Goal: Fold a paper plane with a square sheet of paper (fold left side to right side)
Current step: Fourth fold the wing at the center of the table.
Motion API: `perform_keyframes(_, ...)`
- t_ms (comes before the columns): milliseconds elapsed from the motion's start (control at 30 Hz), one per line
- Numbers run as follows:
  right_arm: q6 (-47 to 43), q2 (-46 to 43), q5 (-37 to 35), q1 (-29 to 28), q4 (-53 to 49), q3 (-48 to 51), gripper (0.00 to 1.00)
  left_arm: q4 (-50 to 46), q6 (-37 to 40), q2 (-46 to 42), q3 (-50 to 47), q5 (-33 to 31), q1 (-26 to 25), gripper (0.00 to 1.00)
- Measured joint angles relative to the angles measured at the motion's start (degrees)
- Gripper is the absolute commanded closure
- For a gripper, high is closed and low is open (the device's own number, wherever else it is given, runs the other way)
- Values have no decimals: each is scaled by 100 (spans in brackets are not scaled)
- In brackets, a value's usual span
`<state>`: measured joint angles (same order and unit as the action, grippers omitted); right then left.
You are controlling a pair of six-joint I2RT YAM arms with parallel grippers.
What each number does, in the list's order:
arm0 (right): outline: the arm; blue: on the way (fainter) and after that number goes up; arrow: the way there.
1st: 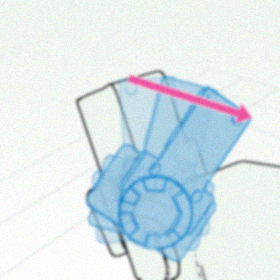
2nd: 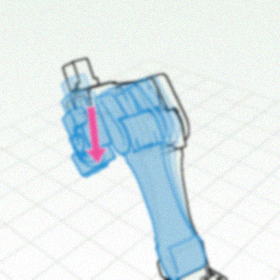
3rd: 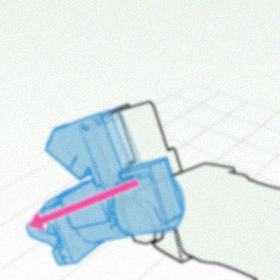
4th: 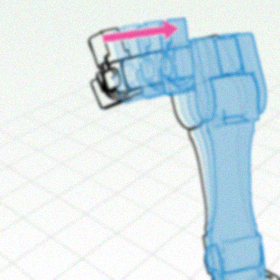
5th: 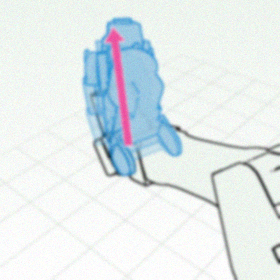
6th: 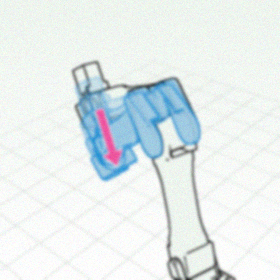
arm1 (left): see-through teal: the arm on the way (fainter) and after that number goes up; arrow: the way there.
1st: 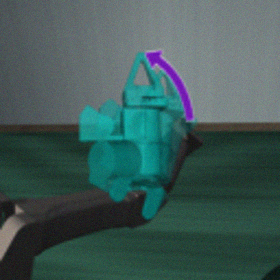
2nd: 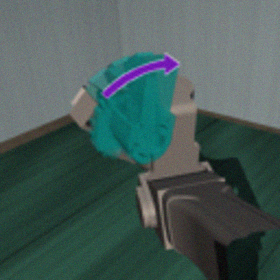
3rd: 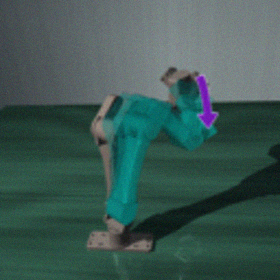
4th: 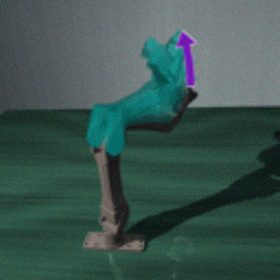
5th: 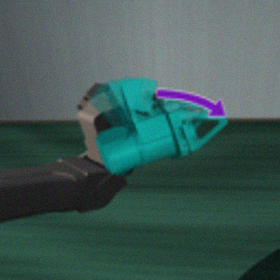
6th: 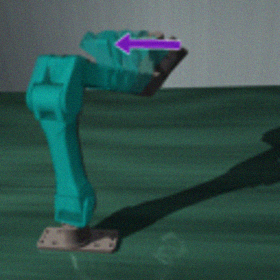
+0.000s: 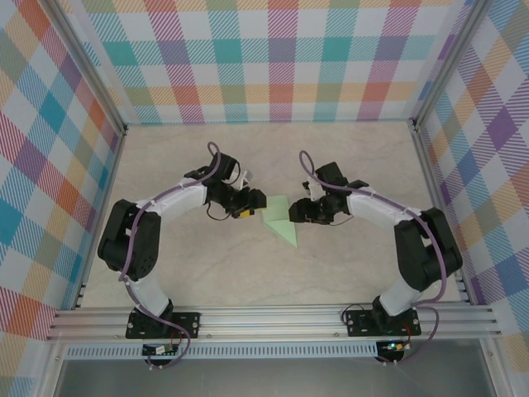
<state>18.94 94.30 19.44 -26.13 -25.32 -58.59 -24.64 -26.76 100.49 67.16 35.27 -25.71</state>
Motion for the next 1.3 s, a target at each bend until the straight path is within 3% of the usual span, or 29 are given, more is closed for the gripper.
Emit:
perform_keyframes(233,9,732,-407,-59,37,-293,45,483,-393,551,-44,85,-13,39)
perform_keyframes(500,7,839,-581,-55,24,-293,45,662,-540,1071,179,94,-61,41)
perform_keyframes(600,7,839,-581,-55,26,-293,45,708,-584,1207,306,122,-111,48)
perform_keyframes(800,4,763,-732,-57,44,-240,43,704,-680,1274,577,151,-251,76)
perform_keyframes(933,-42,136,-1123,-125,7,28,40,704,-686,1274,654,149,-278,84)
perform_keyframes(1133,-201,-863,-1952,-940,98,208,36,680,-688,1274,662,149,-295,85)
perform_keyframes(1300,-234,-951,-2470,-1768,334,518,36,664,-688,1274,717,153,-332,85)
